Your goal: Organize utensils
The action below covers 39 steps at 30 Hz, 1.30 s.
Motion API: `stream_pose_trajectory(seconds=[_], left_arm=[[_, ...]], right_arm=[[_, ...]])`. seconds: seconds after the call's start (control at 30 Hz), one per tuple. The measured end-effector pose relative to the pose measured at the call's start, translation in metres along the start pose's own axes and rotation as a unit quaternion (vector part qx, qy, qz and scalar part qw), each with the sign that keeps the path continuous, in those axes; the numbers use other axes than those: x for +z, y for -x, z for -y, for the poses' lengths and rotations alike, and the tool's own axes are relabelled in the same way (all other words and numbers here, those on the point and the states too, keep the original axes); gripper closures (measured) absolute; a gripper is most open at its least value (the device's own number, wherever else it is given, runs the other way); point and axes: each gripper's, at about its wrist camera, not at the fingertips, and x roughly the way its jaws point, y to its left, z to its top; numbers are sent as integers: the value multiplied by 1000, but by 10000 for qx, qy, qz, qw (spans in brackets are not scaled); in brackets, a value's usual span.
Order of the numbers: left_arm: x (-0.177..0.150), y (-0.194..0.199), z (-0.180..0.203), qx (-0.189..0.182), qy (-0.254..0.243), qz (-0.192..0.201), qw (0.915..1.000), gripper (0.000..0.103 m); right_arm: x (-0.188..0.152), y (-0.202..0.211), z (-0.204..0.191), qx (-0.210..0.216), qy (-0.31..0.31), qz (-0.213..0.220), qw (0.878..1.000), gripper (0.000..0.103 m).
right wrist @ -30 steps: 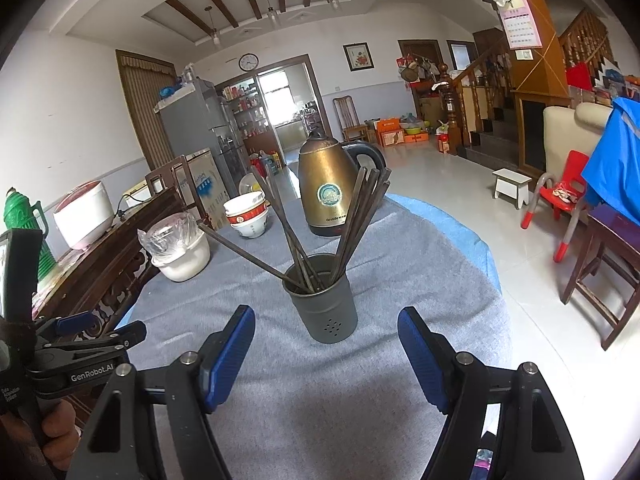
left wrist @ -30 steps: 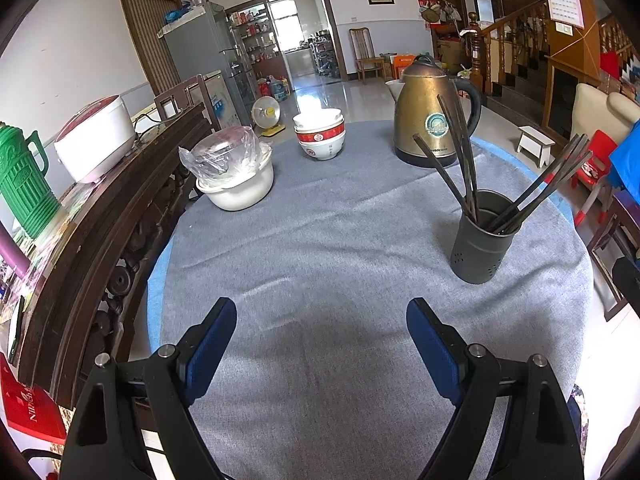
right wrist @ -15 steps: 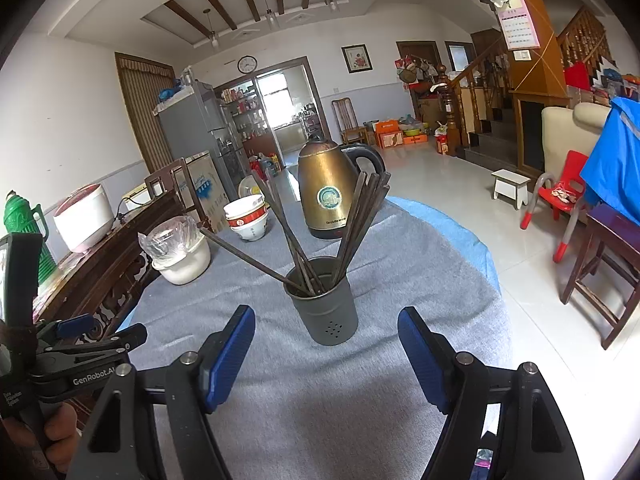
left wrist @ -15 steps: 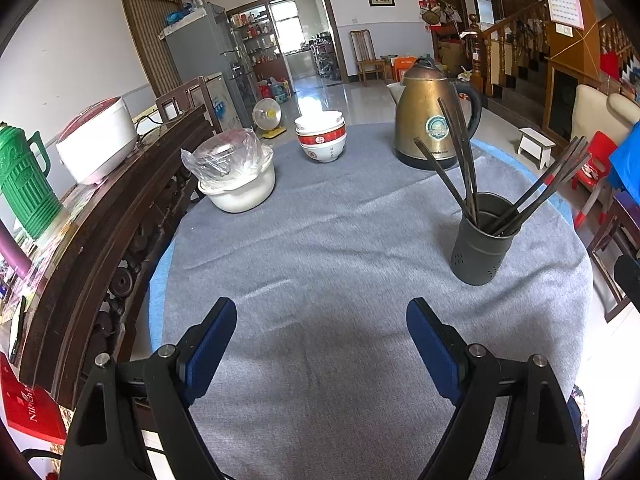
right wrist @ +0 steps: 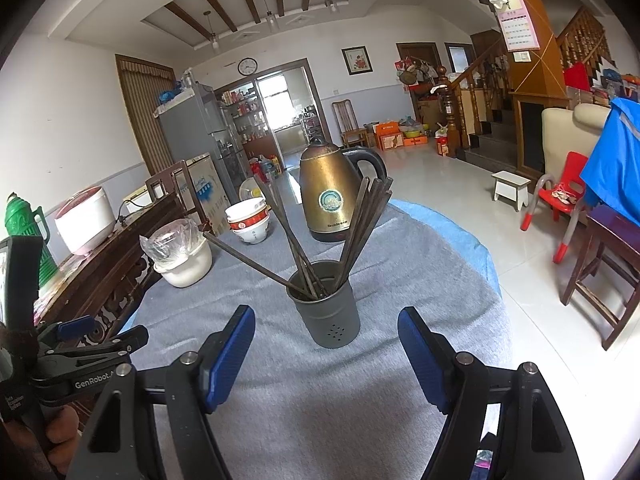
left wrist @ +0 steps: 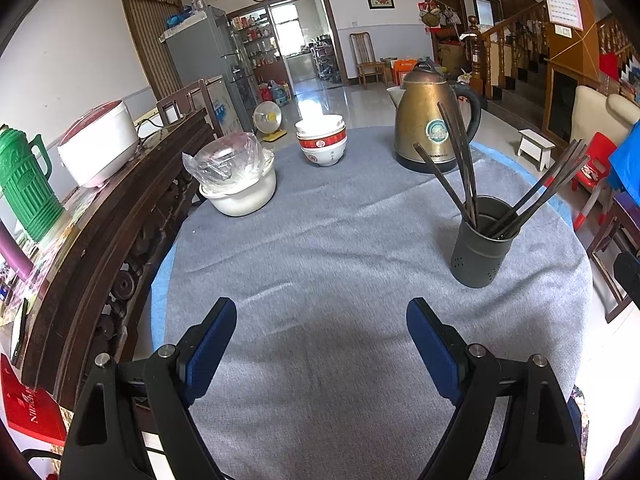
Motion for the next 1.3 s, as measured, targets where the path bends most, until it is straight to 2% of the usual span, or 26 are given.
stream_pose_trajectory(seconds=[1.3], left_arm=[[0,16,2,38,-48,171,9998,16]], right_arm=[[3,11,-6,2,-68,133,9999,26]])
